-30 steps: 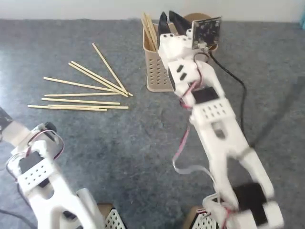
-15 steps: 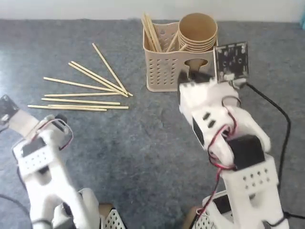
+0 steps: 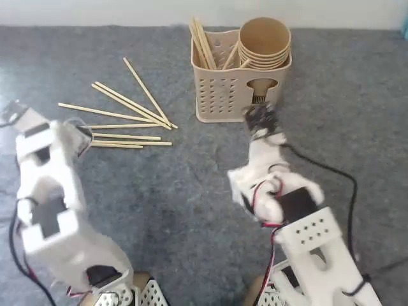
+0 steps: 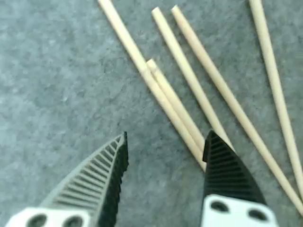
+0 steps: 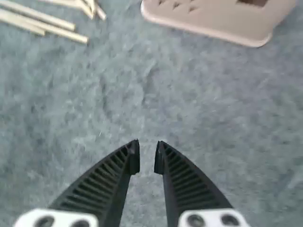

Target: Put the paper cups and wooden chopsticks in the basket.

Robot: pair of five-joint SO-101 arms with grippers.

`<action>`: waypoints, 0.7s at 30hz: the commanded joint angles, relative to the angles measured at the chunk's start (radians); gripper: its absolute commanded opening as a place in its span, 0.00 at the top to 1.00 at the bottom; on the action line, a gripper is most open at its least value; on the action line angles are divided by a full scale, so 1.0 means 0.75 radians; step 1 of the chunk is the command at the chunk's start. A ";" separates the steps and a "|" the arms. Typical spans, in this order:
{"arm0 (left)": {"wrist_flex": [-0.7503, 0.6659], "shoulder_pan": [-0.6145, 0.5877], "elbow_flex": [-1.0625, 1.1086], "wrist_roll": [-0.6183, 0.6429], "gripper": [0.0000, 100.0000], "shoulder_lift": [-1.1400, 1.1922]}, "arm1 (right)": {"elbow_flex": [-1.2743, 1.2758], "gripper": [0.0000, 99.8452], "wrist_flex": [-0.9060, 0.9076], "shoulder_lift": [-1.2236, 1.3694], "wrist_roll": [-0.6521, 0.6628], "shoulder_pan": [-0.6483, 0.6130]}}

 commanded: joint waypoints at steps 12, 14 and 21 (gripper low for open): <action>0.466 0.039 -0.793 0.039 0.76 0.524 | 0.141 0.94 -0.152 -0.028 0.094 -0.083; 0.581 0.039 -0.895 0.039 0.76 0.601 | 0.141 0.94 -0.150 -0.028 0.094 -0.083; 0.874 0.045 -1.257 0.035 0.93 0.855 | 0.145 0.94 -0.150 -0.028 0.088 -0.081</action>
